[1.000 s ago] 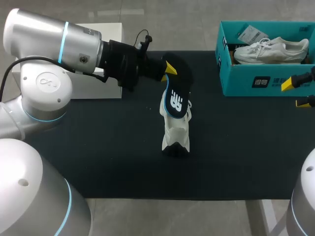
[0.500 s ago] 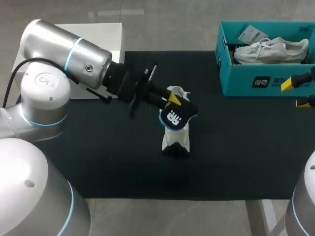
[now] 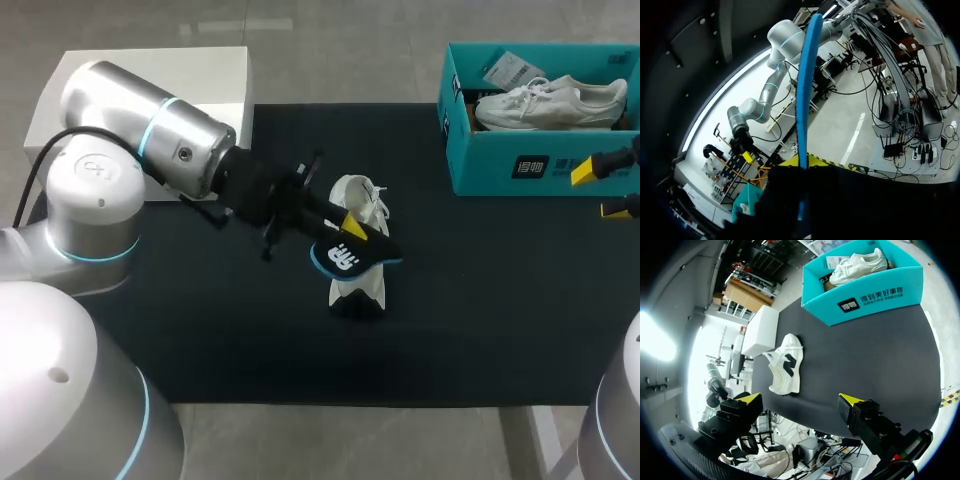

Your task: Take the shoe out of the shoebox, open the shoe tongue, remove and reinsert the insole, then place the shoe into the shoebox

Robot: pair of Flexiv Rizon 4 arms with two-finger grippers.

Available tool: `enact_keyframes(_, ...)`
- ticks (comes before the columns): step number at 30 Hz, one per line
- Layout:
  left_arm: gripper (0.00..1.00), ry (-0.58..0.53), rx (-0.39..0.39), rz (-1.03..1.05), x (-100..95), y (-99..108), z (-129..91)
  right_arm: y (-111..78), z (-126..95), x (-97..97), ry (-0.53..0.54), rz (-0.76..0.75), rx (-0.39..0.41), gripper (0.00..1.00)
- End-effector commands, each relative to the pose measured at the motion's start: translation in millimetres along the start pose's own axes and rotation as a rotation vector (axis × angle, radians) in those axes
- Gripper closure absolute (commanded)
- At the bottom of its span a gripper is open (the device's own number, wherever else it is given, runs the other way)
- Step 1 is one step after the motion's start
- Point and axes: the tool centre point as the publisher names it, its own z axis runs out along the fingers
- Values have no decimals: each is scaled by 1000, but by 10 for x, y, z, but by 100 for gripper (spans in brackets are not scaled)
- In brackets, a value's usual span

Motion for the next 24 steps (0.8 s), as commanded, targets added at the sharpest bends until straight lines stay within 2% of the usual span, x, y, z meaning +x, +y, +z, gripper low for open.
enact_keyframes(1, 100, 0, 1, 1, -4, 9, 5, -10, -3, 4, -4, 1, 0, 0)
enact_keyframes(4, 100, -45, 105, -31, 69, 31, 140, -10, -3, 4, -4, 1, 0, 0)
enact_keyframes(7, 100, -42, 113, -46, 190, 83, 281, -10, -3, 4, -4, 1, 0, 0)
enact_keyframes(11, 100, -39, 68, -25, 291, 181, 312, -10, -3, 4, -4, 1, 0, 0)
enact_keyframes(16, 100, -117, -6, -9, 350, 308, 132, -10, -3, 4, -4, 1, 0, 0)
enact_keyframes(24, 100, -133, -76, -33, 402, 439, -108, -10, -3, 4, -4, 1, 0, 0)
